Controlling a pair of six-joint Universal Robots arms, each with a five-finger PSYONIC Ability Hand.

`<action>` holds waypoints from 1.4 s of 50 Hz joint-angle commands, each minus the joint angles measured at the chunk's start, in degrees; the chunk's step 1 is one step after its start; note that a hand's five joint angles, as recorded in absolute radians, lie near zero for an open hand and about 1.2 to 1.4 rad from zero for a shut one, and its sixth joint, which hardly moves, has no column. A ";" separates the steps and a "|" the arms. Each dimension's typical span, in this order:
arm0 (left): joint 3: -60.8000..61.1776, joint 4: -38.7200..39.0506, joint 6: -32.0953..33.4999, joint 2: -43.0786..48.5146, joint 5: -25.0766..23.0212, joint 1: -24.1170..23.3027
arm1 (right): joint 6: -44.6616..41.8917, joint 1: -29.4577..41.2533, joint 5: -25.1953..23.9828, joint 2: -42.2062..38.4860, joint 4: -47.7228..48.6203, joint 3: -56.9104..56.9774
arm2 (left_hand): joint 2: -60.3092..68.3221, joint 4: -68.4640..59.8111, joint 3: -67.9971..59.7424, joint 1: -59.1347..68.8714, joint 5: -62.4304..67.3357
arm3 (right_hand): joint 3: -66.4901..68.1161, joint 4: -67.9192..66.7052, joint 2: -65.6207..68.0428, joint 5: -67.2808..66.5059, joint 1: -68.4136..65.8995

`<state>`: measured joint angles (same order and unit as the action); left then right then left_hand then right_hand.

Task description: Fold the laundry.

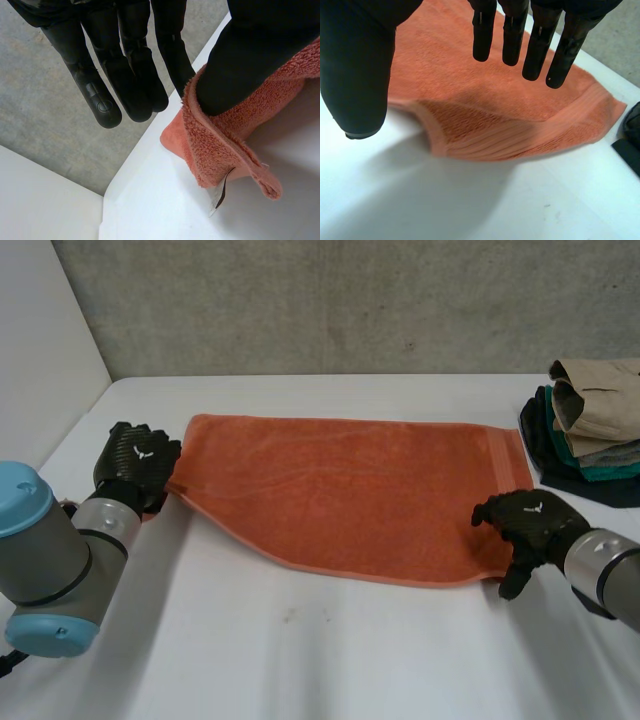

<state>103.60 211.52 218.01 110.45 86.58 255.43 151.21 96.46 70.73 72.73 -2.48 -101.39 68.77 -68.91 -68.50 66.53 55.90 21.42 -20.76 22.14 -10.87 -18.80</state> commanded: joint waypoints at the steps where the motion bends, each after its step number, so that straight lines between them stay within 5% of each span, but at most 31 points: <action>1: -0.50 -0.06 -0.04 0.64 -0.01 -0.02 | -0.92 0.65 0.81 -1.79 7.38 -2.50 | 11.23 -11.09 -11.50 13.47 14.10 | 1.61 -2.27 0.89 -2.15 -4.23; 6: -0.51 -0.23 -0.04 0.56 -0.01 0.60 | -3.02 0.74 1.34 -8.04 13.28 -0.04 | 11.23 -11.09 -11.50 13.47 14.10 | 17.72 -18.38 17.00 -18.27 -20.34; 12: -0.24 -2.07 -0.04 -0.41 -0.01 1.65 | -6.28 0.74 3.97 -11.20 13.99 4.88 | 11.23 -11.09 -11.50 13.47 14.10 | 58.52 -59.18 57.80 -59.07 -61.14; 20: 0.99 -10.85 -0.04 -6.38 -0.01 4.11 | -6.81 0.30 6.09 -9.37 10.40 6.29 | 11.23 -11.09 -11.50 13.47 14.10 | 58.58 -59.24 57.86 -59.13 -61.20; 24: 3.53 -19.64 1.19 -12.53 -0.18 5.87 | -12.06 0.30 5.39 -3.23 -10.89 8.48 | 11.23 -11.09 -11.50 13.47 14.10 | 58.58 -59.24 57.86 -59.13 -61.20; 27: 7.65 -34.02 9.41 -19.11 -0.27 6.22 | -22.95 -1.18 6.26 0.38 -30.43 7.88 | 11.23 -11.09 -11.50 13.47 14.10 | 58.58 -59.24 57.86 -59.13 -61.20; 28: 7.67 -34.07 9.45 -19.13 -0.27 6.22 | -24.64 -1.80 6.44 0.57 -31.70 7.62 | 11.23 -11.09 -11.50 13.47 14.10 | 58.58 -59.24 57.86 -59.13 -61.20; 29: 10.54 -40.07 16.15 -20.26 -0.36 5.87 | -28.48 -3.29 7.05 1.35 -33.62 7.09 | 11.23 -11.09 -11.50 13.47 14.10 | 58.58 -59.24 57.86 -59.13 -61.20; 35: 11.54 -39.44 20.18 -19.31 -0.18 4.46 | -28.35 -4.00 7.14 1.62 -31.01 8.05 | 11.23 -11.09 -11.50 13.47 14.10 | 58.58 -59.24 57.86 -59.13 -61.20; 46: -1.73 -28.18 14.29 -3.23 0.96 -1.25 | -16.85 -0.40 6.79 -5.50 -18.53 14.20 | 11.23 -11.09 -11.50 13.47 14.10 | 58.58 -59.24 57.86 -59.13 -61.20; 47: -2.35 -28.18 13.50 -2.79 0.96 -1.42 | -15.35 -0.23 6.53 -5.50 -18.27 14.38 | 11.23 -11.09 -11.50 13.47 14.10 | 56.31 -56.97 55.59 -56.86 -58.93; 49: -3.75 -28.09 11.57 -1.91 1.05 -1.60 | -11.74 0.13 5.47 -5.32 -17.74 14.03 | 11.23 -11.09 -11.50 13.47 14.10 | 27.28 -27.95 26.57 -27.83 -29.91; 52: -4.90 -27.74 10.25 -1.47 0.96 -1.60 | -9.72 0.13 2.85 -3.32 -17.56 12.02 | 11.23 -11.09 -11.50 13.47 14.10 | 14.08 -14.75 13.36 -14.63 -16.70; 59: -7.27 -27.57 9.72 -0.06 1.05 -1.43 | -10.06 -0.31 -4.19 0.13 -10.81 2.79 | 11.23 -11.09 -11.50 13.47 14.10 | 9.36 -10.02 8.64 -9.90 -11.98; 70: -8.59 -27.57 8.93 0.21 1.14 -0.55 | -18.05 -0.14 0.01 -5.58 1.16 -1.26 | 11.23 -11.09 -11.50 13.47 14.10 | 11.03 -11.70 10.32 -11.58 -13.66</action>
<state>95.58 183.97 227.49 110.63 87.70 254.41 139.61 96.27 66.91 71.44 -8.08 -101.40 68.77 -68.91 -68.50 66.53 55.90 29.49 -29.41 29.98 -19.38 -26.60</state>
